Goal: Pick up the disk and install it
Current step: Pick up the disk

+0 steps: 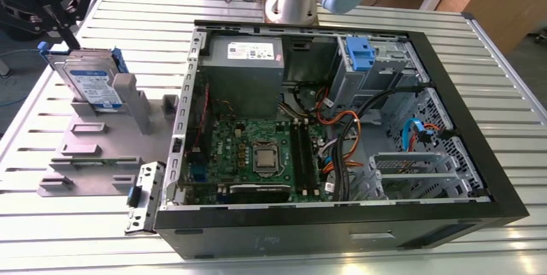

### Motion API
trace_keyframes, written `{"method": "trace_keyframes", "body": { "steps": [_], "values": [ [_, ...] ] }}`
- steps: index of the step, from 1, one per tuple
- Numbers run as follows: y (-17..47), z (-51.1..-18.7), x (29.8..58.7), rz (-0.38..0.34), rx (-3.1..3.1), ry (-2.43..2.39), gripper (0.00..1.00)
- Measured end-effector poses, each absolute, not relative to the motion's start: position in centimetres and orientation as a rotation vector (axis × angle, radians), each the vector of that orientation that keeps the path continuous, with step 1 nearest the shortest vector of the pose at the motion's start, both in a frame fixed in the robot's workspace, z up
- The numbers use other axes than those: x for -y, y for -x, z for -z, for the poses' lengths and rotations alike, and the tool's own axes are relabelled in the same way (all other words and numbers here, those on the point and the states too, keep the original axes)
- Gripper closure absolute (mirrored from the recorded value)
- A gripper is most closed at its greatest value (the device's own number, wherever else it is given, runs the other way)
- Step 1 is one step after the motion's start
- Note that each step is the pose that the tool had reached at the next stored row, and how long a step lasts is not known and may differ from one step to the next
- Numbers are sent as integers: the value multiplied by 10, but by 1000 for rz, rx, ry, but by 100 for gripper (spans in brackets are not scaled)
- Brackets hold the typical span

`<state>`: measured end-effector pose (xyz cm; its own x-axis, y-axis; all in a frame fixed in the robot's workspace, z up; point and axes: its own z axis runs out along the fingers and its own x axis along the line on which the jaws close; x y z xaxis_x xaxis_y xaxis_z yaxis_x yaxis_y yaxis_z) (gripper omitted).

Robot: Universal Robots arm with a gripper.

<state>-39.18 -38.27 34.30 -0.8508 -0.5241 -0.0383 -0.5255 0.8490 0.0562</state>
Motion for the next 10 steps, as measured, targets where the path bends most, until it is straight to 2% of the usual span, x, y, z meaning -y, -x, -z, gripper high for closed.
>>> {"method": "trace_keyframes", "body": {
  "steps": [10],
  "values": [
    [392,-343,383,-101,-2986,902,89]
  ]
}}
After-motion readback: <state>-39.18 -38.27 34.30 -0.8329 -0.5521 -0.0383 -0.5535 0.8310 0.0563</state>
